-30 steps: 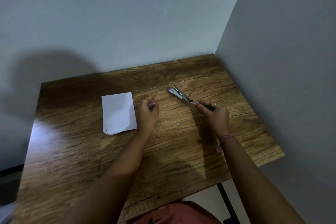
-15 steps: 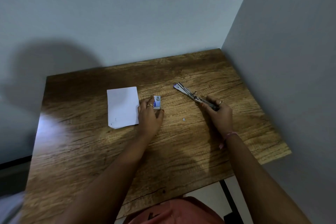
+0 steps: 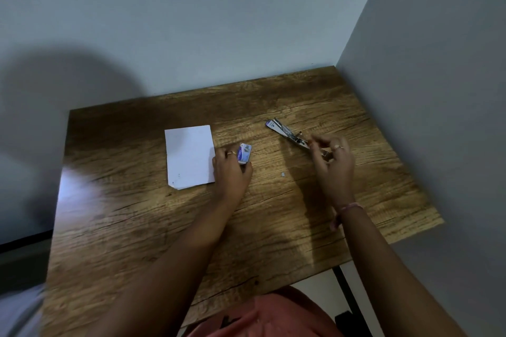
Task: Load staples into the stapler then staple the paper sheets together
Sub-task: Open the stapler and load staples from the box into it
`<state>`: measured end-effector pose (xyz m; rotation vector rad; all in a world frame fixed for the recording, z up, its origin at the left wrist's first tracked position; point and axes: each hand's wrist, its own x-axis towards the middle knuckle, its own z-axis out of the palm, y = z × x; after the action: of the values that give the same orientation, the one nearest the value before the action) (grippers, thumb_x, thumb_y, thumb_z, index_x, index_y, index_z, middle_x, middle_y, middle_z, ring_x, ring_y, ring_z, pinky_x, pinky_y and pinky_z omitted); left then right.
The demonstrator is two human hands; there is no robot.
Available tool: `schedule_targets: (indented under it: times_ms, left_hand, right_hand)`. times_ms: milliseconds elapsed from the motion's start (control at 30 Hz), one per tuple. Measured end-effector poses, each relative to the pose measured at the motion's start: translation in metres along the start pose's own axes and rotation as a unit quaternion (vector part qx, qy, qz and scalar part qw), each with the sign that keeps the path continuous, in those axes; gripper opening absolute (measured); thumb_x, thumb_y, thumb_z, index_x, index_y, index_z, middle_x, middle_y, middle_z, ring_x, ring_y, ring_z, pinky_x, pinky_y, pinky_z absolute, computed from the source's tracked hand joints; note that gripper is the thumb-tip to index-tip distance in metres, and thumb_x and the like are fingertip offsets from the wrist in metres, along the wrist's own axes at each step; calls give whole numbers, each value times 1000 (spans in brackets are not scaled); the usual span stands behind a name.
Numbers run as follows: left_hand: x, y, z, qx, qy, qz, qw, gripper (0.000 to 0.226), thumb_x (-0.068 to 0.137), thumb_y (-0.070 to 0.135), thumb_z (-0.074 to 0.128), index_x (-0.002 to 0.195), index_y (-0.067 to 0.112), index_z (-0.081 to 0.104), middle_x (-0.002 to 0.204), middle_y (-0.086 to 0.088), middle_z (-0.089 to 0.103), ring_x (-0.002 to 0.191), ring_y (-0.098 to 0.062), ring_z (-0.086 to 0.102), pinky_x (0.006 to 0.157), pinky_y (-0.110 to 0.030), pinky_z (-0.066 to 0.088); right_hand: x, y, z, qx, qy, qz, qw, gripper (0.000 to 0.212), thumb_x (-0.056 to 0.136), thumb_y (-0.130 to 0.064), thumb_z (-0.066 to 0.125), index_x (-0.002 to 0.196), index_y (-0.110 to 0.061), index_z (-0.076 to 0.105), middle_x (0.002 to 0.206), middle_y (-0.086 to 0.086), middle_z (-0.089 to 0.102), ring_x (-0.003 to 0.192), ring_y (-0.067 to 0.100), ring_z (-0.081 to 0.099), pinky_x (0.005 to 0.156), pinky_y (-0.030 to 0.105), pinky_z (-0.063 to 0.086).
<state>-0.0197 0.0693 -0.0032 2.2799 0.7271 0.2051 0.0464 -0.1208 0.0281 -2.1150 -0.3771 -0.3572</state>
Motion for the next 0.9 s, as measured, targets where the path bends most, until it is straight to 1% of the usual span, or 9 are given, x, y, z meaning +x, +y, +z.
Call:
schedule_targets:
  times_ms: [67,133,233,367,467,567,733,833,900]
  left_hand:
    - [-4,0,-1,-23,0,-2,1000,54,88,18,61,138,7,42,137,-14,40,126,-27,39,104,-35,37]
    - [-8,0,-2,-35,-1,1,999,59,87,15,62,141,10,38,139,-13,40,129,-26,38,104,-35,38]
    - [-14,-5,-1,-57,9,14,998,59,86,14,62,140,10,40,136,-12,45,126,-26,41,101,-33,39]
    - [-16,-12,-1,-63,8,40,997,57,86,16,62,139,9,40,131,-12,49,122,-25,44,94,-27,39]
    - [-16,-14,0,-51,7,54,997,57,87,16,61,140,10,39,131,-12,48,122,-24,44,91,-22,34]
    - [-16,-15,0,-49,7,57,997,56,88,16,61,140,10,41,133,-12,47,124,-24,43,95,-25,37]
    - [-14,-16,-2,-55,1,60,997,50,91,16,59,138,9,43,137,-11,46,128,-22,43,100,-27,38]
    - [-13,-17,-6,-75,-21,50,996,51,92,11,59,139,10,42,139,-11,45,129,-21,44,102,-24,35]
    - [-10,-19,-9,-97,-28,56,993,53,89,6,61,139,9,42,137,-11,46,126,-22,48,105,-29,41]
  right_hand:
    - [0,-13,14,48,-106,0,993,13,90,-17,62,101,-21,67,101,0,66,88,12,62,72,24,50]
    - [1,-22,31,48,-214,26,975,12,89,-19,63,101,-21,67,98,0,69,86,10,63,73,23,50]
    - [9,-27,57,20,-301,51,952,16,88,-27,65,101,-17,66,95,-3,68,88,10,63,78,26,51]
    - [21,-31,76,37,-345,129,929,18,85,-28,69,86,-10,68,78,2,69,69,10,63,67,29,51]
    - [27,-33,78,44,-369,155,915,22,83,-27,71,84,-6,68,76,6,69,65,11,60,65,30,49]
    - [29,-35,79,43,-385,164,907,18,81,-28,74,84,-10,69,71,-2,66,62,5,58,61,23,46]
    - [32,-36,82,34,-382,185,905,20,78,-24,77,89,-8,70,76,-2,67,66,7,59,64,23,46]
    - [34,-33,81,58,-370,208,904,13,77,-19,78,83,-10,70,82,0,70,73,7,62,69,22,47]
    - [38,-33,79,57,-362,221,904,11,76,-18,78,80,-14,68,88,1,70,80,9,63,73,21,49]
